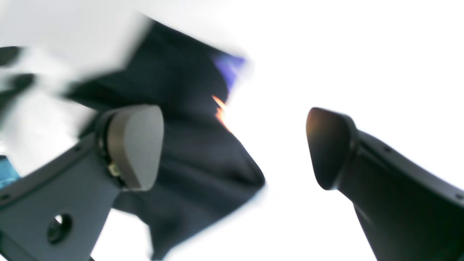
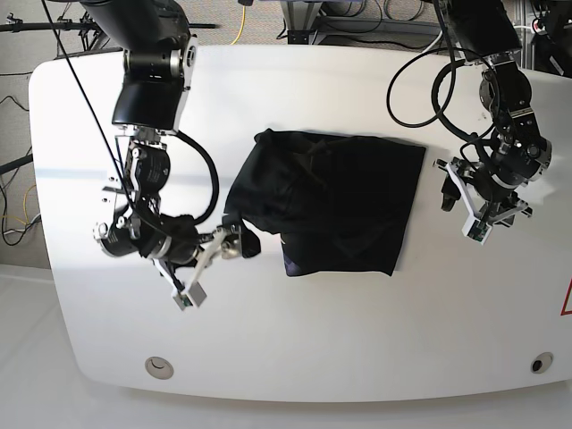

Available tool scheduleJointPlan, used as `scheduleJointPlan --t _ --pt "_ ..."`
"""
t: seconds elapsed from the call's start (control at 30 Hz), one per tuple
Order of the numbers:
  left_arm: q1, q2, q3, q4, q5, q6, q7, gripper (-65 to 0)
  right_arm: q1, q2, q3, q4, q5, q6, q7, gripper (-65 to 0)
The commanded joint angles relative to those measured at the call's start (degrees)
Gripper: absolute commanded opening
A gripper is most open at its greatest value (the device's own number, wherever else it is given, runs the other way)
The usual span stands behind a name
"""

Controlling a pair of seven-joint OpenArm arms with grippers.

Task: Fold the T-shirt properly
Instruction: 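Release the fabric and pull the right gripper back beside the shirt, then grasp the shirt's side edge with the right gripper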

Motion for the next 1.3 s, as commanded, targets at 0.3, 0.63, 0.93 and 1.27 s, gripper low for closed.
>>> scheduleJointPlan --t 0.3,0.63,0.93,1.27 --pt "-0.9 -0.2 2.5 0.9 -0.5 0.1 -1.0 -30.7 -5.4 0.9 3.1 1.3 1.7 0.4 0.9 -5.3" --pt "-0.9 -0.2 2.5 0.9 -0.5 0.1 -1.0 -30.7 -5.7 -0.4 3.1 1.1 3.0 0.4 0.9 -5.3" --pt "-0.9 -0.5 2.5 0.9 -0.4 0.1 -1.0 -30.7 -5.7 -1.8 3.1 1.0 2.6 0.4 0.9 -5.2" --pt "-0.9 -0.5 2.5 0.9 -0.4 0.1 -1.0 -30.7 -5.7 -2.5 2.5 1.0 2.5 0.4 0.9 -5.3"
